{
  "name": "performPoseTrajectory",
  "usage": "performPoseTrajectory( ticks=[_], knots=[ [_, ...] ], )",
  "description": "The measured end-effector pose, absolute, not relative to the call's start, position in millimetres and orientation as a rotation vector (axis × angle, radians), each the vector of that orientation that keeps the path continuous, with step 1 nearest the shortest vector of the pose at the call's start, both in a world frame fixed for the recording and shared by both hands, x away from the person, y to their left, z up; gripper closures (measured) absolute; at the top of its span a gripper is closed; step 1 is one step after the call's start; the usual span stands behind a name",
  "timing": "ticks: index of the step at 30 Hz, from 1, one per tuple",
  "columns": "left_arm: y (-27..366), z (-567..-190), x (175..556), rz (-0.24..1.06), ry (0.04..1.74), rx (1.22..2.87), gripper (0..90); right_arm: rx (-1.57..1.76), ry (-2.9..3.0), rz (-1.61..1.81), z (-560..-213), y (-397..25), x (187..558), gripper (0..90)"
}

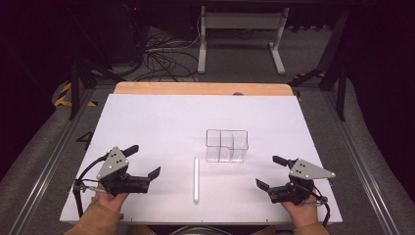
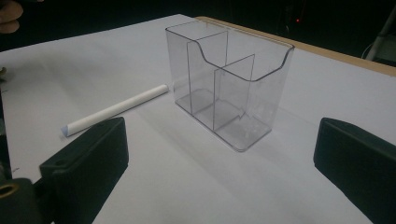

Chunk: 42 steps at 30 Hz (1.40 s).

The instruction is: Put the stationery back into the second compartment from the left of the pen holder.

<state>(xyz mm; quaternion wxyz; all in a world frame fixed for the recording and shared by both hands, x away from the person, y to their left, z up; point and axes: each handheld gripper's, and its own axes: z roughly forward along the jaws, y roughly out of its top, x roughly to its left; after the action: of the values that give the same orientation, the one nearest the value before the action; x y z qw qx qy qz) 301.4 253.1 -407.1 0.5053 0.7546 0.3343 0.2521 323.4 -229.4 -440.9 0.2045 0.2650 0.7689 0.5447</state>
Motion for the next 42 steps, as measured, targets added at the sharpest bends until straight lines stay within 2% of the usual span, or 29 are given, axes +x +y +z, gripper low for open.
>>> performPoseTrajectory(
  ticks=[13,37,42],
  knots=[
    [238,-403,309,0.539,0.797,1.849,3.8,0.671,2.175,1.566,-439,-230,320,3.2],
    [178,-403,340,0.386,0.798,1.992,3.9,0.614,2.119,1.61,-439,-230,315,0.9],
    [166,-405,347,0.282,0.822,1.995,3.9,0.605,2.127,1.614,-439,-229,315,1.0]
  ],
)
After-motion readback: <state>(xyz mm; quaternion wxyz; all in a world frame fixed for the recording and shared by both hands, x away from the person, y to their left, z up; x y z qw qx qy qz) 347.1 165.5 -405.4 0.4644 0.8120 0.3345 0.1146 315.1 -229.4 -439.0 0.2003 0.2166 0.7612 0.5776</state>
